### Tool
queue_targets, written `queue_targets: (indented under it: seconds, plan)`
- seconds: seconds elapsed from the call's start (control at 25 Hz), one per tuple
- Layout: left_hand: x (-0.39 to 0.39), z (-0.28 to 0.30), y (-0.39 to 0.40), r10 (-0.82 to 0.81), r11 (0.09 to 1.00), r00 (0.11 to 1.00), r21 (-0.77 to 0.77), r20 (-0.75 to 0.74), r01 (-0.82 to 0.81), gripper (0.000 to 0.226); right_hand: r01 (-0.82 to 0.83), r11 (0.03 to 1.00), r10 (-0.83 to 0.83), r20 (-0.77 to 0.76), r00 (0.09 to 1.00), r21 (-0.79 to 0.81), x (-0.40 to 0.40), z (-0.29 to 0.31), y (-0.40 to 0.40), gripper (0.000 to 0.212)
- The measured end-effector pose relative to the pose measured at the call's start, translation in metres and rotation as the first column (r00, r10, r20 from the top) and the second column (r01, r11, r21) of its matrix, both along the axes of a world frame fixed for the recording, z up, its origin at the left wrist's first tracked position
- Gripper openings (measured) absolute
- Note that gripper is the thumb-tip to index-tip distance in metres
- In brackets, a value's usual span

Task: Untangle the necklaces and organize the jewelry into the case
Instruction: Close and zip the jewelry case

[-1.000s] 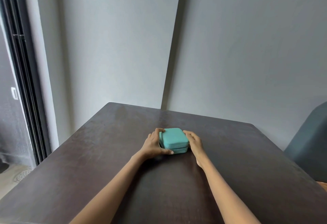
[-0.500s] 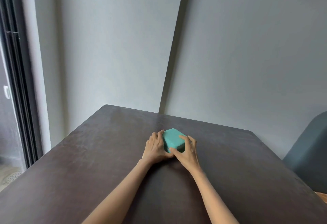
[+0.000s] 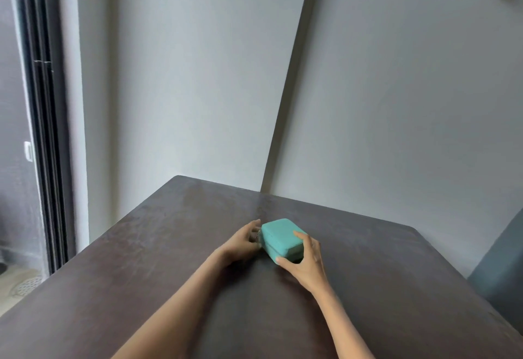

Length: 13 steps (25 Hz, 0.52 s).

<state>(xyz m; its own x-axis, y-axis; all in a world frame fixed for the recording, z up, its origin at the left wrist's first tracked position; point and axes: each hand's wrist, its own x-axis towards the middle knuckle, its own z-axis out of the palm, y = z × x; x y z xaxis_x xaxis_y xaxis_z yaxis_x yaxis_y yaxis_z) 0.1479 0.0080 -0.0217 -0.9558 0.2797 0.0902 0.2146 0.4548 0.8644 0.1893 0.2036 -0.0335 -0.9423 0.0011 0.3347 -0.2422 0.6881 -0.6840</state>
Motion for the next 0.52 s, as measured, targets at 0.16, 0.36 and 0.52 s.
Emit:
queue_targets:
  seconds: [0.16,0.36,0.52]
  plan:
    - [-0.003,0.004,0.003,0.169,0.981,0.973,-0.063,-0.159,-0.181,0.047,0.000,1.000,0.000,-0.001,1.000,0.017,0.002,0.004,-0.003,0.075]
    - [-0.015,-0.001,0.007,0.186,0.976,0.974,-0.086,-0.127,-0.198,0.022,0.000,1.000,0.000,-0.012,1.000,0.011,0.002,0.001,-0.001,0.075]
    - [-0.023,0.002,0.001,0.147,0.986,0.984,-0.064,-0.102,-0.154,0.013,-0.006,1.000,0.006,0.001,1.000,0.005,0.001,0.001,-0.001,0.074]
